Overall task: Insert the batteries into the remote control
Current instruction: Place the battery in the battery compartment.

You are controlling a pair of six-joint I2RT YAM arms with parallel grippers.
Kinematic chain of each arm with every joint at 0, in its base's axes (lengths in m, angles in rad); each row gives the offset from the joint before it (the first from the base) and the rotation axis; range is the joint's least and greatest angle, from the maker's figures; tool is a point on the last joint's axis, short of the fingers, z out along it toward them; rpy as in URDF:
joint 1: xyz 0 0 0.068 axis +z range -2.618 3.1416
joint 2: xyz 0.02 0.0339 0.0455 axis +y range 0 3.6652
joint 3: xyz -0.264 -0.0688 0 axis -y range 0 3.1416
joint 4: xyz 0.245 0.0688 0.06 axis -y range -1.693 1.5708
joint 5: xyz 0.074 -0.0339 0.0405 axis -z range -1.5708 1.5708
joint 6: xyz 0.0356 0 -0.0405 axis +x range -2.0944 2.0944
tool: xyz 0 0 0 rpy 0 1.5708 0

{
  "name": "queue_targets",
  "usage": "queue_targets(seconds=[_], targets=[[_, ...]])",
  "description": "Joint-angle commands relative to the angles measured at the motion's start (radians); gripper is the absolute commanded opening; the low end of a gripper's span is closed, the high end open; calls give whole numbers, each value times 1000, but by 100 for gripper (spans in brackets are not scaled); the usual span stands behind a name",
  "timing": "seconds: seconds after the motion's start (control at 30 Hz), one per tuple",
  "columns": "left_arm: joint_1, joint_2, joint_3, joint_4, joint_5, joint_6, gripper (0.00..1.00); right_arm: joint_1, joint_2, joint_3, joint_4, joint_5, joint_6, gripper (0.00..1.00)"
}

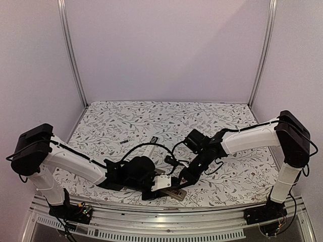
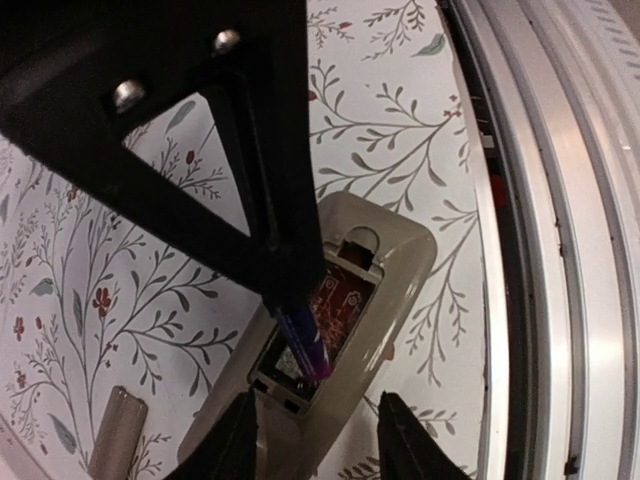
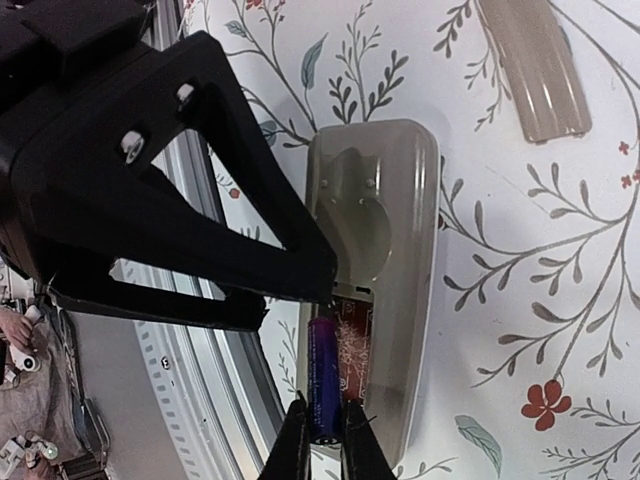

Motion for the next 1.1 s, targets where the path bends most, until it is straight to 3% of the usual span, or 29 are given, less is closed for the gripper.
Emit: queue_targets(seconds=[0.0,0.17,0.33,0.6,0.83,1.07], targets=[[-15,-62,-14,-58,25,56,52,-3,-65,-34,58,44,101,0],[41,-82,24,-181,81,125,76,-3,-133,-60,101,96,219,0],[123,-28,56,-254,130,200,82,-3,-146,-76,91,124,256,0],[162,76,145,-273,176,249,78,-3,-173,-106,87,125,258,0],[162,112,162,-299,238,199,63,-3,-203,-152,125,107,273,0],[133,101,139,-271,201,115,51,-3,-192,-179,166,78,292,0]])
